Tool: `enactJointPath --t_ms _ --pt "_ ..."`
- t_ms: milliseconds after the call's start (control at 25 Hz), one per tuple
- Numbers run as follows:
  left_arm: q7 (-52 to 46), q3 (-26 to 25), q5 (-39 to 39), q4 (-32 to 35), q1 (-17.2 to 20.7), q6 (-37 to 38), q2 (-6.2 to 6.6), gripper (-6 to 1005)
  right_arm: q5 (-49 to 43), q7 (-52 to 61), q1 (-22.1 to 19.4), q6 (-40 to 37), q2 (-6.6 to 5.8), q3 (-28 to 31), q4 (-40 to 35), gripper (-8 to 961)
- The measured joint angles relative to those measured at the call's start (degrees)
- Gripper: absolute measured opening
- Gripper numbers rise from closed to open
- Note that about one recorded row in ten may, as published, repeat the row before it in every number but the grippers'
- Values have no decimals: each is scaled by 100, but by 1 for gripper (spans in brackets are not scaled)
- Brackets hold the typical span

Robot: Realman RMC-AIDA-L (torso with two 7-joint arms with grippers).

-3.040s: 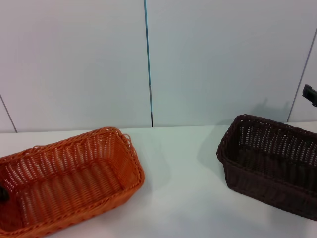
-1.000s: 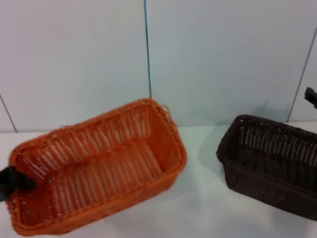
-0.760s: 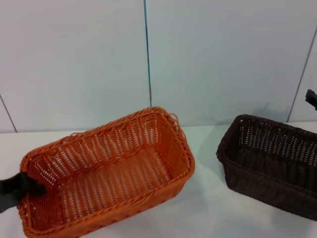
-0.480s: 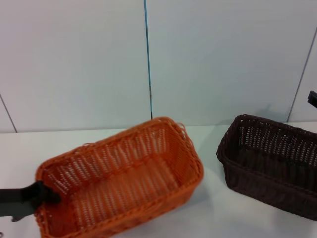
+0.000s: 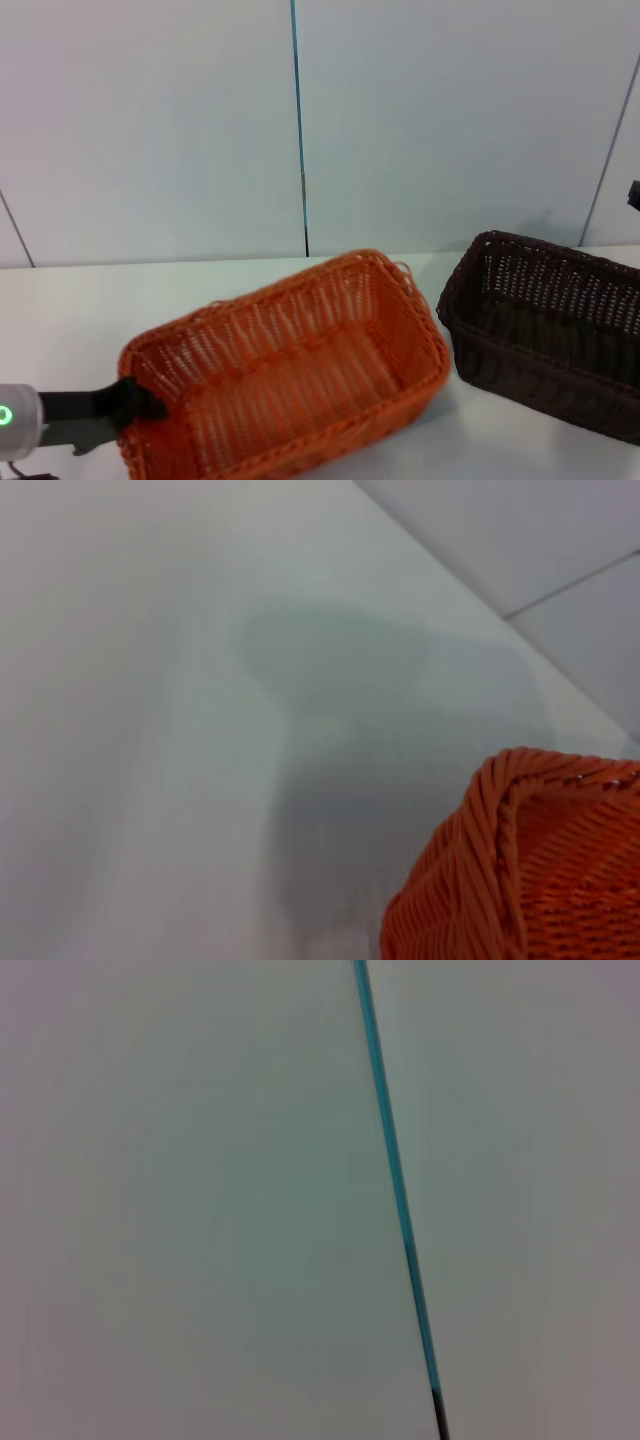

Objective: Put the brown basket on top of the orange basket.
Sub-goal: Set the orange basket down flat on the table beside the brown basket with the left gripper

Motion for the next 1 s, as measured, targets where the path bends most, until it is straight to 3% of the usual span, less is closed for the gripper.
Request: enactJointPath --t_ms 280,1000 --pt "-217 713 -150 -264 -31 -474 -8 128 0 0 -47 0 -2 14 3 713" --pt "-166 925 -229 -937 -122 -1274 33 128 0 -3 -85 -25 -16 89 32 713"
